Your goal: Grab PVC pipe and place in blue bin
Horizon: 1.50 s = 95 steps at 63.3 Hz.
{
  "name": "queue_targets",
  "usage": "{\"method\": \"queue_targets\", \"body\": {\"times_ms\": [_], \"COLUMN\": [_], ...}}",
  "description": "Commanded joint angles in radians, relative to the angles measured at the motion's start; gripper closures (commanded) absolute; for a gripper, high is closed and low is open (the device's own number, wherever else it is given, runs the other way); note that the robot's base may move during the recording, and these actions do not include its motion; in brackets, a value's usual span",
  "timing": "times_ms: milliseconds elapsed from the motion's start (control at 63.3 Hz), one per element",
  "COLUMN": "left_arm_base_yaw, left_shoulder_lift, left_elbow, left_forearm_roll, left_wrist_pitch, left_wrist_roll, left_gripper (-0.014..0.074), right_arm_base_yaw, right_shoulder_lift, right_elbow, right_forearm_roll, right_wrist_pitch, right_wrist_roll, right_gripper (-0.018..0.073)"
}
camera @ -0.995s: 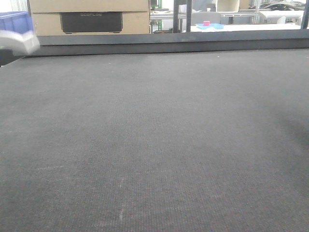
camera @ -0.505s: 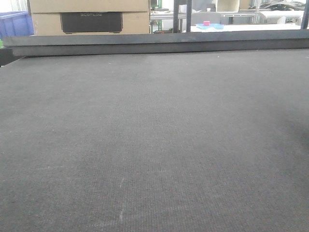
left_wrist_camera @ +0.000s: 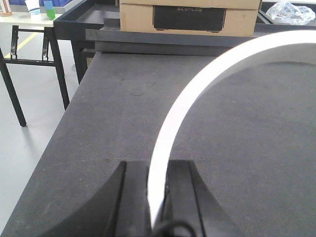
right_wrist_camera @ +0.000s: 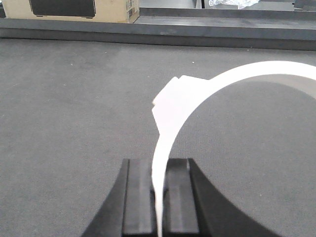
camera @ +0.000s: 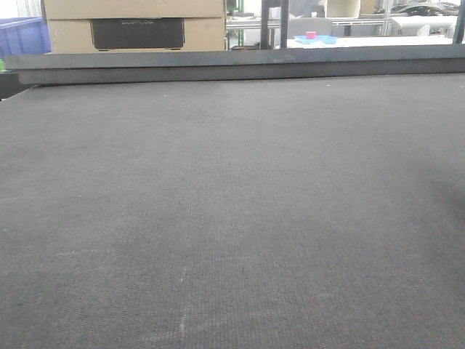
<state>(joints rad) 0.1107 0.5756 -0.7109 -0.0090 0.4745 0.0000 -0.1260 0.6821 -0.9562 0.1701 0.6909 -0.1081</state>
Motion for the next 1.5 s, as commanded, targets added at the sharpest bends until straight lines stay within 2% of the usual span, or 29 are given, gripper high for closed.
{"method": "queue_targets", "body": {"times_ms": [0,1485], "left_arm_base_yaw": [-0.005,-0.005], "left_shoulder_lift": [-0.007,-0.007], "left_elbow": [0.0,0.0], "left_forearm_roll": [-0.004,-0.004], "left_wrist_pitch": [-0.014,-0.014], "left_wrist_roll": [0.0,0.0], "left_gripper": [0.0707,0.0707], "right_arm_base_yaw": [-0.001,-0.001], "right_shoulder_lift": [-0.006,-0.006], "right_elbow": [0.004,0.004], "right_forearm_roll": [-0.01,-0.01], "right_wrist_pitch": [-0.017,-0.017], "right_wrist_roll": [-0.007,-0.007], "right_gripper": [0.0728,0.0728]}}
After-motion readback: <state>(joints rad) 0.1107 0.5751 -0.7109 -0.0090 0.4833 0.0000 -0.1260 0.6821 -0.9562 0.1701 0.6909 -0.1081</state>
